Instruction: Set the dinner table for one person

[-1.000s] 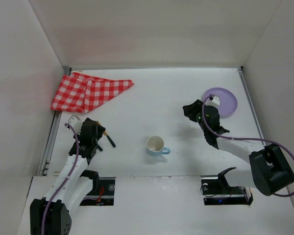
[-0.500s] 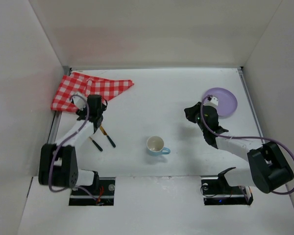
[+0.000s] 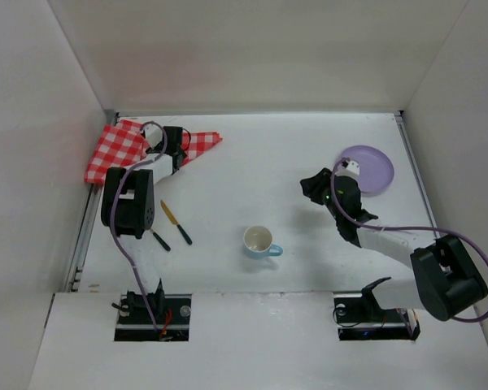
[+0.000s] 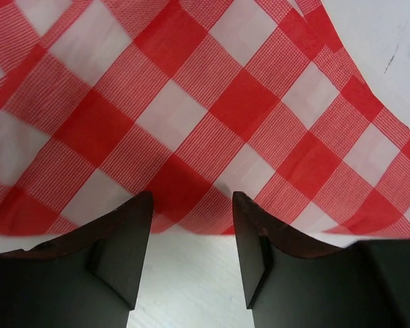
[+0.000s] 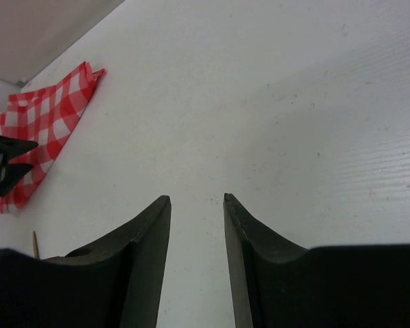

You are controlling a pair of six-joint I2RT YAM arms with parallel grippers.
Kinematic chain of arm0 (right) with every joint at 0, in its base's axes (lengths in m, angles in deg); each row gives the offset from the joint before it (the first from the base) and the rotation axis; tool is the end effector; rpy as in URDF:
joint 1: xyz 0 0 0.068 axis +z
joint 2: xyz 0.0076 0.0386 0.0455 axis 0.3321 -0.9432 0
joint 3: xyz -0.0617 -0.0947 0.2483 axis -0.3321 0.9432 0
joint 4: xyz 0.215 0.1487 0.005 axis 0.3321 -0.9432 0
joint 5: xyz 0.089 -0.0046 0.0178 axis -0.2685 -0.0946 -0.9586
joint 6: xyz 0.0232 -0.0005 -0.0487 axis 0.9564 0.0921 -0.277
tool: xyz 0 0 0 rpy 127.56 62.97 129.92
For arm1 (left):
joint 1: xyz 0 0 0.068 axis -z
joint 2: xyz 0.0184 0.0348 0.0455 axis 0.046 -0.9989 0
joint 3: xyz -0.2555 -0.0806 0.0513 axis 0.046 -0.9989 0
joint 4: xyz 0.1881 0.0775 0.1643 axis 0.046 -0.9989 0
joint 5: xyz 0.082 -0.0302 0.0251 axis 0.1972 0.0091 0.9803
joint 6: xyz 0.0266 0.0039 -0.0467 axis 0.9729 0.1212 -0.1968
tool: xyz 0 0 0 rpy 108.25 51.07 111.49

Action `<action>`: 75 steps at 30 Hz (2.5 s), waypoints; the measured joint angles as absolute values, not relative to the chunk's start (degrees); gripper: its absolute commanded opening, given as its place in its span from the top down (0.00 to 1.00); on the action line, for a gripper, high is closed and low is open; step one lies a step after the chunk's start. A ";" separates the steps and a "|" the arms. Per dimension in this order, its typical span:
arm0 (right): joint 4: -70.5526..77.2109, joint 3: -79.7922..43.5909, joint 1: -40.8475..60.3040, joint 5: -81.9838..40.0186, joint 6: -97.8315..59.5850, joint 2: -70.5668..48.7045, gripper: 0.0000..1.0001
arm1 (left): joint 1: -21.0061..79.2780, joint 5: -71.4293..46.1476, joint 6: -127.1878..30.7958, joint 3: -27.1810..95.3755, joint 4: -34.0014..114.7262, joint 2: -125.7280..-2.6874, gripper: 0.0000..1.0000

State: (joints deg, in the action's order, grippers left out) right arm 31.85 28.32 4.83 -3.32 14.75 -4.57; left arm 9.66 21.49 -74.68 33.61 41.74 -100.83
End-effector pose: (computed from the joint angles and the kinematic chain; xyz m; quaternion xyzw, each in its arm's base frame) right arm 0.2477 0.1047 0.2025 0.1661 0.7881 0.2564 0.5344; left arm 0.4281 -0.0372 0.1817 -0.3297 0.8131 0.0178 0.4793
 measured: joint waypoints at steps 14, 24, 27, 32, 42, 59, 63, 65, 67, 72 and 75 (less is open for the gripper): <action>31.82 27.64 5.81 -3.54 13.70 -4.46 0.57 | 20.99 9.03 -86.37 43.36 45.74 -111.10 0.89; 31.78 27.62 5.75 -3.50 11.58 -4.46 0.46 | 36.35 7.39 -93.32 44.03 46.18 -108.81 0.49; 31.54 27.34 5.77 -3.50 10.62 -4.48 0.42 | 36.29 8.00 -93.02 38.18 46.82 -99.91 0.48; 31.02 23.45 6.78 -3.25 8.74 -7.63 0.38 | 34.82 9.27 -92.69 19.88 54.40 -72.77 0.50; 14.78 -10.06 17.90 -2.34 1.35 -31.04 0.35 | 24.57 12.05 -94.40 -12.34 54.05 -42.89 0.51; -27.43 -81.79 21.51 1.27 -11.17 -77.64 0.36 | 10.43 2.28 -94.77 -24.49 51.14 -34.52 0.50; -32.87 -91.26 23.17 1.88 -11.17 -83.56 0.44 | 8.31 0.26 -94.68 -25.21 53.13 -36.00 0.50; -34.99 -95.56 23.82 3.13 -11.15 -85.88 0.58 | 8.13 -0.11 -94.48 -25.30 53.64 -36.85 0.50; -36.92 -99.02 24.28 5.29 -11.09 -87.52 0.74 | 8.24 -0.43 -94.24 -25.32 54.18 -37.84 0.50; -40.70 -105.51 25.11 11.54 -10.32 -88.76 0.87 | 9.58 -0.94 -93.91 -25.30 55.54 -41.05 0.51; -42.95 -112.72 25.33 14.27 -9.86 -89.13 0.89 | 11.02 -0.85 -93.74 -25.21 56.08 -42.80 0.51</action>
State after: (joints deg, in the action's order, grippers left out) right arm -42.95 -112.72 25.33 14.27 -9.86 -89.13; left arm 11.02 -0.85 -93.74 -25.21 56.08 -42.80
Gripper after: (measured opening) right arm 0.121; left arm 0.498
